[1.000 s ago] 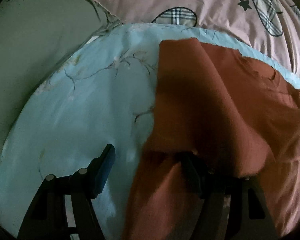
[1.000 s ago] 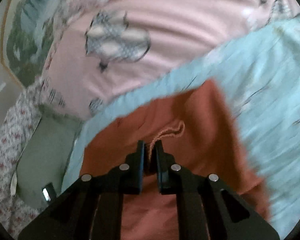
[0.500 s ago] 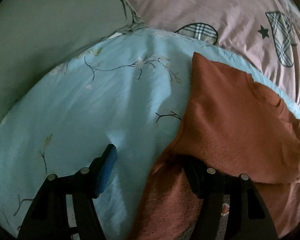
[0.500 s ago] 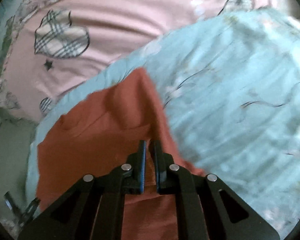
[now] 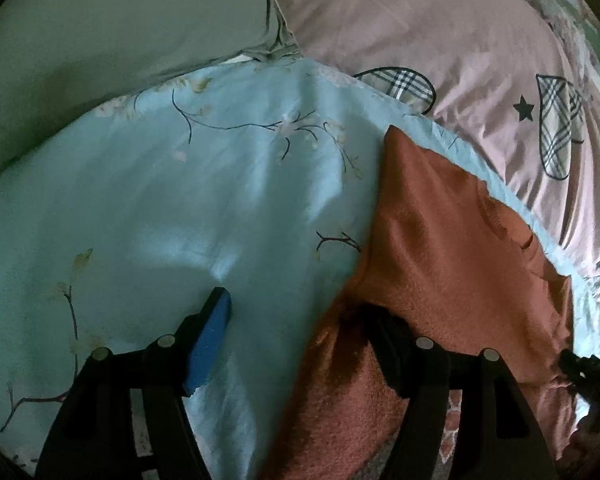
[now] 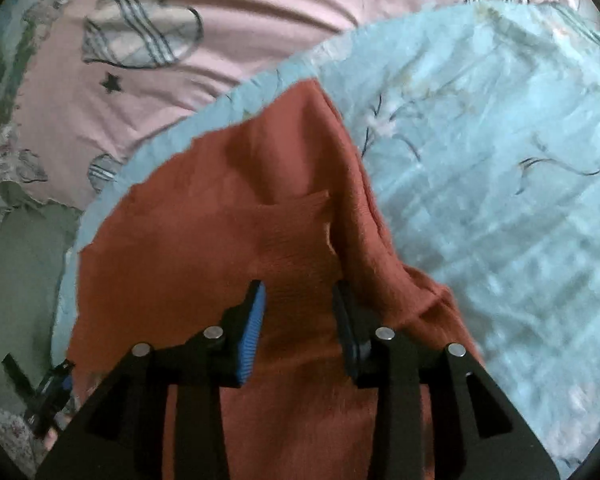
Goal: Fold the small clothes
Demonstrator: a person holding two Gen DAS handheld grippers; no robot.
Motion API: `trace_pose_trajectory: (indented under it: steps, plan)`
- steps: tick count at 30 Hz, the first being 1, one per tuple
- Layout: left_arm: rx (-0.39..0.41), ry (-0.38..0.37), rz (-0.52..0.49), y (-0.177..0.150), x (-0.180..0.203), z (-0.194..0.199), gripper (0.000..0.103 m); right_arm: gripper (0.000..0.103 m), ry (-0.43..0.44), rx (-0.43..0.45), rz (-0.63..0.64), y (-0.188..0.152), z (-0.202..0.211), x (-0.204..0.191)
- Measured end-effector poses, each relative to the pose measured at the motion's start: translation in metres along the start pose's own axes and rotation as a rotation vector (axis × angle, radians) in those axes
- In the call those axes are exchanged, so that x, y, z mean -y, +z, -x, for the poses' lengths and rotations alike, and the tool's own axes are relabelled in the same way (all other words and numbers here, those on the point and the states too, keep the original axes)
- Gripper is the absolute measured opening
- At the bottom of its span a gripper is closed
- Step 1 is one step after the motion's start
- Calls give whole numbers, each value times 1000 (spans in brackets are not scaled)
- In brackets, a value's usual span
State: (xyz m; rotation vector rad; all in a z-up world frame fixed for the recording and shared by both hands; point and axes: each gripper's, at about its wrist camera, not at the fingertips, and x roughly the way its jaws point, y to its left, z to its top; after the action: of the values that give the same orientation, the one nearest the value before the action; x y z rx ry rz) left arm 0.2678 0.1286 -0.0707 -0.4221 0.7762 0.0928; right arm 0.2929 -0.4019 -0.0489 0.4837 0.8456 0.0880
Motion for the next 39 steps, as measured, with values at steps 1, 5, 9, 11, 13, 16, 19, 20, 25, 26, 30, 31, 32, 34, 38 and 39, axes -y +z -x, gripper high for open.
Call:
trace_pose_trajectory:
  steps: [1, 5, 9, 11, 13, 16, 19, 20, 25, 26, 30, 31, 32, 34, 38, 39]
  plan:
    - [0, -7, 4, 0, -1, 0, 69, 42, 20, 3, 3, -4, 8, -1]
    - [-12, -24, 10, 2, -3, 0, 70, 50, 58, 13, 40, -24, 46, -7]
    - [-45, -28, 14, -2, -7, 14, 67, 57, 81, 4, 67, -50, 77, -2]
    - [-61, -48, 23, -10, -13, 31, 67, 58, 88, -8, 79, -65, 89, 0]
    - [-62, -80, 31, -19, -18, 50, 67, 59, 96, -20, 86, -76, 97, 4]
    - [-46, -100, -52, -39, -16, 88, 68, 61, 108, -29, 89, -94, 107, 12]
    - [-43, -106, -144, -60, -12, 116, 73, 63, 116, -43, 81, -111, 119, 25]
    - [-50, -112, -174, -70, -12, 126, 74, 64, 113, -45, 85, -116, 125, 30]
    - [-101, -128, -252, -117, -22, 155, 80, 67, 103, -21, 70, -133, 160, 59]
    - [-121, -133, -261, -128, -25, 159, 80, 67, 97, -12, 66, -136, 166, 63]
    - [-166, -144, -275, -161, -37, 168, 80, 70, 89, 13, 34, -151, 192, 90]
    - [-162, -147, -289, -169, -37, 173, 81, 70, 93, 6, 25, -156, 195, 97]
    - [-162, -154, -300, -175, -36, 177, 82, 70, 95, -3, 19, -161, 196, 102]
    - [-179, -193, -313, -184, -34, 181, 84, 70, 109, -25, 5, -169, 194, 110]
    - [-195, -224, -372, -202, -25, 190, 84, 70, 201, -69, 22, -184, 189, 107]
    - [-193, -225, -383, -205, -24, 191, 84, 70, 236, -89, 32, -186, 185, 104]
